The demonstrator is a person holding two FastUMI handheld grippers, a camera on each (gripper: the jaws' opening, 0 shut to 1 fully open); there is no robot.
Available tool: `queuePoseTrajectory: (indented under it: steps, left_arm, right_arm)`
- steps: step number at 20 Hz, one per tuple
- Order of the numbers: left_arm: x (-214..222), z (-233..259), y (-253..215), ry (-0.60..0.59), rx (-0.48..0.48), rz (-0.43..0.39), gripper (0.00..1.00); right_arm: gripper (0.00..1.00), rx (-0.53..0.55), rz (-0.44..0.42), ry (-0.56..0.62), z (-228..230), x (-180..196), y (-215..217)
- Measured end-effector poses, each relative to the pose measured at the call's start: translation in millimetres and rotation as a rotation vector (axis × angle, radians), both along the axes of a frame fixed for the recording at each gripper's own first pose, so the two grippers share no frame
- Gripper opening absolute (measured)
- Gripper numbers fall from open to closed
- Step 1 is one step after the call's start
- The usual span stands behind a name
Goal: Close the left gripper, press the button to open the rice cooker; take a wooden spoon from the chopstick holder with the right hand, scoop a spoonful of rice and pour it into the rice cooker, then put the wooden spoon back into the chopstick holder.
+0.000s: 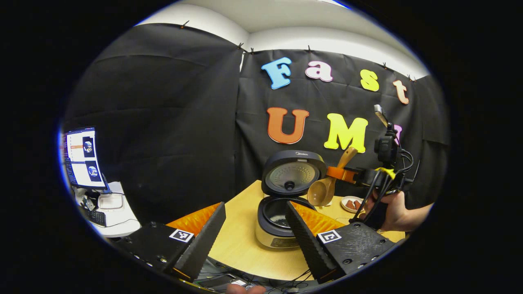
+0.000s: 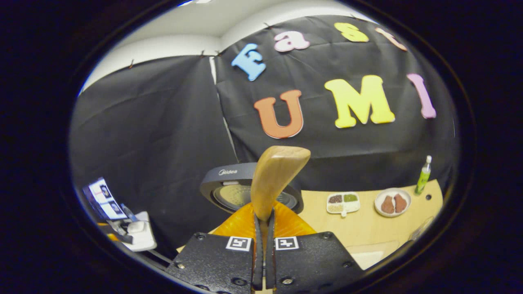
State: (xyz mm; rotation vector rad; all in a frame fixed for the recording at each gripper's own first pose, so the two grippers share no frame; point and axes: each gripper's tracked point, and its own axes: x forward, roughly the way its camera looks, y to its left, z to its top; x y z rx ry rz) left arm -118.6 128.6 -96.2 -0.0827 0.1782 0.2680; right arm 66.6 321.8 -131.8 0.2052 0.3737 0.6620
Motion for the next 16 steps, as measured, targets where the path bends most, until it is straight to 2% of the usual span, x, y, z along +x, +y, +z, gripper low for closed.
queuePoseTrajectory:
  steps: [4,8,12,16]
  left_arm:
    - [26,1,-35,-0.002,0.012,-0.088,0.95]
    - [49,-6,-71,0.008,0.01,-0.153,0.95]
    - [75,-10,-105,0.012,0.006,-0.191,0.95]
    - [88,-23,-132,0.045,-0.011,-0.214,0.95]
  right_arm:
    - [0.08,0.073,-0.088,0.023,25,3,-69]
    - [0.08,0.114,-0.218,0.03,40,14,-166]
    - [0.08,0.132,-0.35,0.042,40,27,-256]
    - [0.08,0.104,-0.474,0.05,25,42,-337]
